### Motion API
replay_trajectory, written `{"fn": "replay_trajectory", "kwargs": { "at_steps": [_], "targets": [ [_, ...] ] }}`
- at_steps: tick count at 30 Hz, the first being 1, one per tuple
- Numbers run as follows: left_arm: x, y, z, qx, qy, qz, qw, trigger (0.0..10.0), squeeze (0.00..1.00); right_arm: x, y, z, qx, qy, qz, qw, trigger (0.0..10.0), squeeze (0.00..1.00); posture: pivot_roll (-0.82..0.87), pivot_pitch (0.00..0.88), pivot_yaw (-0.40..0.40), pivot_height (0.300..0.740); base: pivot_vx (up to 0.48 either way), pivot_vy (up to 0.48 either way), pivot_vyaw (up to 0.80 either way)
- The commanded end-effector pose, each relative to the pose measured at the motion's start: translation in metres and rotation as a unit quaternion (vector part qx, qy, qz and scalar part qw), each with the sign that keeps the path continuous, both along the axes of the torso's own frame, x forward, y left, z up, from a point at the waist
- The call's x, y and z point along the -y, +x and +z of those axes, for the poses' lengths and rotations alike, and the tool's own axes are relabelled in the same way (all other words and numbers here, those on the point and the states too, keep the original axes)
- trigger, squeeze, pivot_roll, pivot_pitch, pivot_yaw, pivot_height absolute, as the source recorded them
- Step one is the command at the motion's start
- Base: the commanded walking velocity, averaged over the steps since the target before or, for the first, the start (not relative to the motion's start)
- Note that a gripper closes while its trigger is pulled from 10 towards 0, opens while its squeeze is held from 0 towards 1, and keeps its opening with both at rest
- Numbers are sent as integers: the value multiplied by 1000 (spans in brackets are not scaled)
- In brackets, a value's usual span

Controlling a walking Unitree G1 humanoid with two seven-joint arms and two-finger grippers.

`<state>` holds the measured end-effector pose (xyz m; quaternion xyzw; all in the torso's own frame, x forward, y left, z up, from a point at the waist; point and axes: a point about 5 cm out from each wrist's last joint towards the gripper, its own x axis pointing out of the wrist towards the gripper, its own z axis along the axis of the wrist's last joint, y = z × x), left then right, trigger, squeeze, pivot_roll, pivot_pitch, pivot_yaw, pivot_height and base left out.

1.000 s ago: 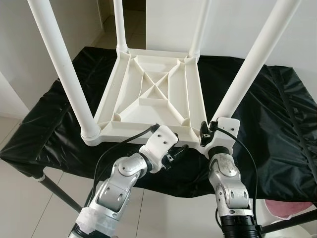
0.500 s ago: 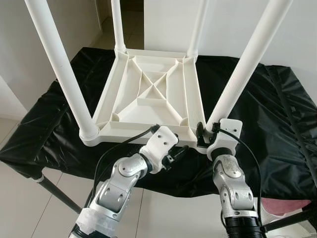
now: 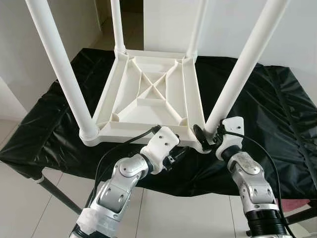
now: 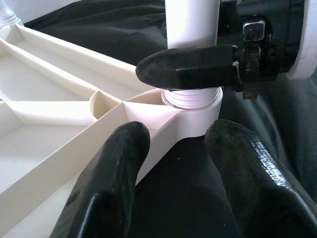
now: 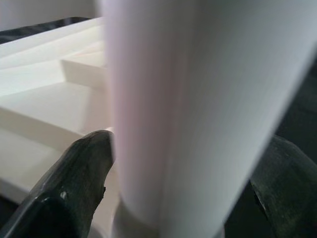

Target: Building children table

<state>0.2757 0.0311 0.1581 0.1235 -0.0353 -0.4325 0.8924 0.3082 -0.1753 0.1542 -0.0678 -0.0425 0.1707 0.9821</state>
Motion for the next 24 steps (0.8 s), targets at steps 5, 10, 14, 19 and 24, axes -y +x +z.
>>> {"fn": "replay_trajectory", "kwargs": {
  "at_steps": [5,10,14,19,24],
  "targets": [
    [-3,0,-6,-3,8,16,1000,10000,0,-2,4,-2,-4,-25,68,997,8471,0,-34,36,-14,740,0,0,0],
    [-3,1,-6,-3,8,16,1000,10000,0,0,9,-3,-3,-40,93,995,5843,0,-33,33,-13,740,0,0,0],
    [-3,2,-5,1,9,19,1000,10000,0,4,16,-6,-7,-52,98,994,0,0,-24,27,-17,740,0,0,0],
    [-4,2,-5,2,9,21,1000,10000,0,5,16,-9,-14,-44,98,994,0,0,-21,26,-15,740,0,0,0],
    [-4,2,-5,2,10,20,1000,10000,0,7,15,-13,-20,-45,95,994,0,0,-25,25,-10,740,0,0,0]
  ]
}}
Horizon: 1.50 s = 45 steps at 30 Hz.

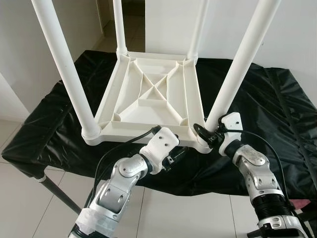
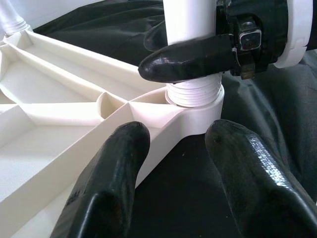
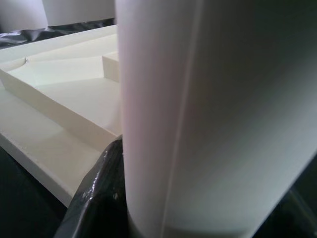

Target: Building children table

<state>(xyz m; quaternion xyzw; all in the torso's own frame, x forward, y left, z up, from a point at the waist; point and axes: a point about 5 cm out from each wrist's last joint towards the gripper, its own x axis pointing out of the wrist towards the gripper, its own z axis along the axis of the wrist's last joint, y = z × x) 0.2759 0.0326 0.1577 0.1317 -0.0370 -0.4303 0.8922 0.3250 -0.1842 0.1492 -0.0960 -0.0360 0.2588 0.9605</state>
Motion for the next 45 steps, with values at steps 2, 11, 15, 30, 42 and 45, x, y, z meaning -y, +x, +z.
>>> {"fn": "replay_trajectory", "kwargs": {
  "at_steps": [2,11,15,30,42,45],
  "targets": [
    [-1,2,-4,-3,4,16,1000,10000,0,1,-2,-11,-20,-14,-14,1000,10000,0,-32,25,-5,740,0,0,0],
    [-1,2,-4,-2,4,13,1000,10000,0,-1,-3,-13,-27,7,-58,998,10000,0,-37,27,-1,740,0,0,0],
    [0,1,-4,-3,4,10,1000,10000,0,-10,-7,-14,-29,35,-138,989,10000,0,-39,27,-2,740,0,0,0],
    [0,1,-4,-3,3,13,1000,10000,0,-42,-30,-23,-37,102,-301,947,10000,0,-30,30,-13,740,0,0,0],
    [3,2,-4,-4,1,11,1000,10000,0,-41,-35,-11,-12,124,-322,939,10000,1000,-41,36,-16,740,0,0,0],
    [3,3,-4,-3,0,14,1000,10000,0,-39,-36,-9,-1,130,-302,944,10000,1000,-40,39,-16,740,0,0,0]
  ]
}}
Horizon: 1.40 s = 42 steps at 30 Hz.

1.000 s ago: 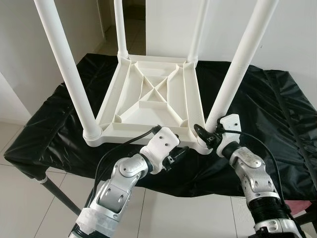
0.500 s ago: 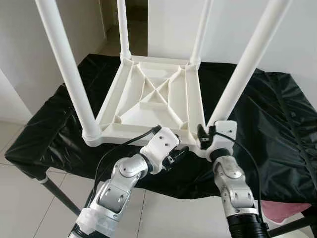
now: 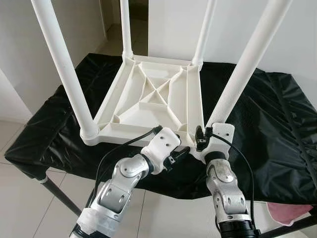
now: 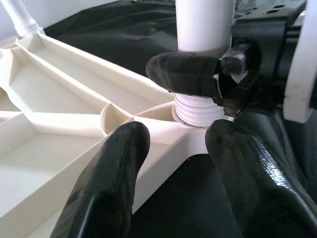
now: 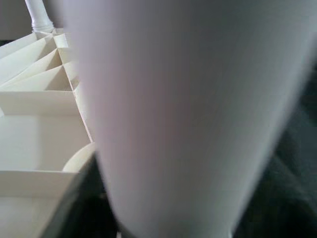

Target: Building children table

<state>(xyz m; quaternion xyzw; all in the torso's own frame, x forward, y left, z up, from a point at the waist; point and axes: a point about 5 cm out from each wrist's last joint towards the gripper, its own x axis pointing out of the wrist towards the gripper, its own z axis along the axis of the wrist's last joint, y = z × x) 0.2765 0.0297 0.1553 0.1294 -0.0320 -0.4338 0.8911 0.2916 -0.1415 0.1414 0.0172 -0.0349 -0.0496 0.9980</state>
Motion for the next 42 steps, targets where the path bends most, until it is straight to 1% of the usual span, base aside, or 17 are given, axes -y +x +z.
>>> {"fn": "replay_trajectory", "kwargs": {
  "at_steps": [1,5,6,7,12,16,19,23,26,29,30,31,32,33,37,38,42],
  "targets": [
    [-1,2,-2,1,0,21,1000,10000,0,4,-3,-1,6,9,20,1000,10000,1000,-41,38,-16,740,0,0,0],
    [-4,3,-6,-1,3,28,1000,10000,0,7,-4,-3,6,6,61,998,10000,1000,-41,38,-23,740,0,0,0],
    [-5,4,-8,0,9,31,999,10000,0,10,-4,-3,6,-2,70,998,10000,804,-42,38,-28,740,0,0,0],
    [-8,5,-10,-2,12,38,999,10000,0,16,-4,-4,7,-18,84,996,10000,0,-45,37,-34,740,0,0,0],
    [-11,8,-13,-8,8,46,999,10000,0,26,-2,-5,3,-34,95,995,10000,0,-48,37,-33,740,0,0,0],
    [-10,6,-15,-15,5,39,999,10000,0,32,4,-3,6,-49,143,989,10000,0,-47,38,-25,740,0,0,0],
    [-12,5,-19,-17,20,29,999,10000,0,38,11,-1,8,-70,201,977,10000,0,-42,37,-8,740,0,0,0],
    [-13,7,-18,-15,22,29,999,10000,0,36,16,1,11,-98,255,962,10000,0,-43,35,-1,740,0,0,0],
    [-13,8,-17,-13,22,28,999,10000,0,34,19,1,8,-101,284,953,10000,0,-42,36,1,740,0,0,0],
    [-12,8,-17,-13,22,28,999,10000,0,33,20,1,6,-98,292,951,10000,0,-42,36,1,740,0,0,0],
    [-11,8,-16,-11,21,27,999,10000,0,31,22,1,5,-102,303,947,7882,0,-41,36,1,740,0,0,0],
    [-11,8,-16,-11,21,27,999,10000,0,31,22,1,5,-102,303,947,7882,0,-41,36,1,740,0,0,0],
    [-8,8,-15,-10,19,24,999,10000,0,31,24,-1,-1,-122,309,943,1647,0,-38,37,-1,740,0,0,0],
    [-5,6,-15,-6,19,19,1000,10000,0,31,25,-3,-6,-132,314,940,0,0,-38,37,-1,740,0,0,0],
    [-5,7,-14,-5,18,20,1000,10000,0,31,26,-4,-10,-141,320,937,0,0,-43,40,-5,740,0,0,0],
    [-9,12,-12,-2,18,27,999,10000,0,32,26,-7,-13,-142,327,934,0,0,-46,40,-5,740,0,0,0],
    [-11,15,-11,0,19,31,999,10000,0,34,25,-8,-15,-139,327,935,0,0,-48,42,-4,740,0,0,0]
  ]
}}
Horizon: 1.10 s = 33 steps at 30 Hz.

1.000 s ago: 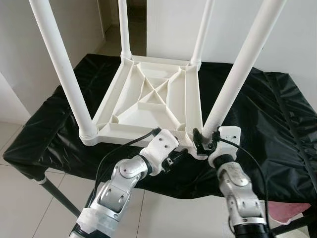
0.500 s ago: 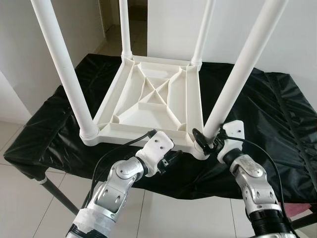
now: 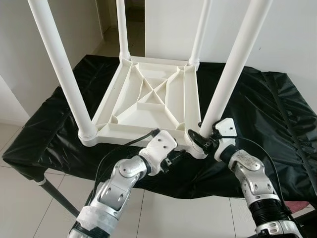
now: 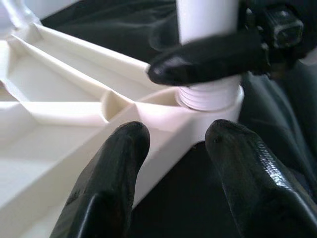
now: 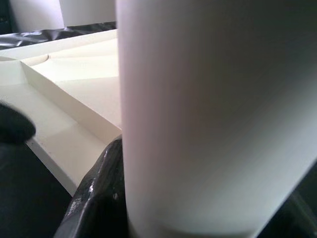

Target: Building children table

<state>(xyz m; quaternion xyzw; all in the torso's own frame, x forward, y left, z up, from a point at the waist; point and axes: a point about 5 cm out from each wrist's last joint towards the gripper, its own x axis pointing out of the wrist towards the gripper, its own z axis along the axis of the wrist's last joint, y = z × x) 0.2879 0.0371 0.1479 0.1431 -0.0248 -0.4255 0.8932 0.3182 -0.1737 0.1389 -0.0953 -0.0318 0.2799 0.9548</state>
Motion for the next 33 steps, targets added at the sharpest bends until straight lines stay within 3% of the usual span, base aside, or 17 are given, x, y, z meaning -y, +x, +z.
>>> {"fn": "replay_trajectory", "kwargs": {
  "at_steps": [1,2,6,11,14,22,28,30,33],
  "targets": [
    [-4,4,-3,0,4,21,1000,10000,0,1,-1,-5,-8,-20,3,1000,0,0,-48,42,-4,740,0,0,0],
    [-4,4,-3,1,4,21,1000,10000,0,3,-1,-6,-10,-12,-1,1000,10000,0,-48,43,-3,740,0,0,0],
    [-4,4,-3,2,5,20,1000,10000,0,3,-1,-6,-11,-6,-8,1000,10000,0,-48,43,-3,740,0,0,0],
    [-3,3,-4,1,4,19,1000,10000,0,-1,-4,-4,-13,31,-75,997,10000,0,-50,49,-6,740,0,0,0],
    [-2,3,-4,1,4,19,1000,10000,0,-3,-5,-5,-13,34,-84,996,10000,0,-50,49,-6,740,0,0,0],
    [3,-2,-7,-2,2,7,1000,10000,0,-9,-14,-8,-20,67,-184,980,10000,0,-57,55,-17,740,0,0,0],
    [4,-3,-8,-2,-1,7,1000,10000,0,-21,-26,-16,-34,96,-272,957,10000,0,-48,52,-43,740,0,0,0],
    [3,-3,-8,0,-1,10,1000,10000,0,-25,-28,-17,-39,107,-320,940,10000,0,-41,50,-52,740,0,0,0],
    [2,-3,-7,5,2,13,1000,10000,0,-26,-28,-16,-45,122,-355,926,10000,0,-34,47,-54,740,0,0,0]
  ]
}}
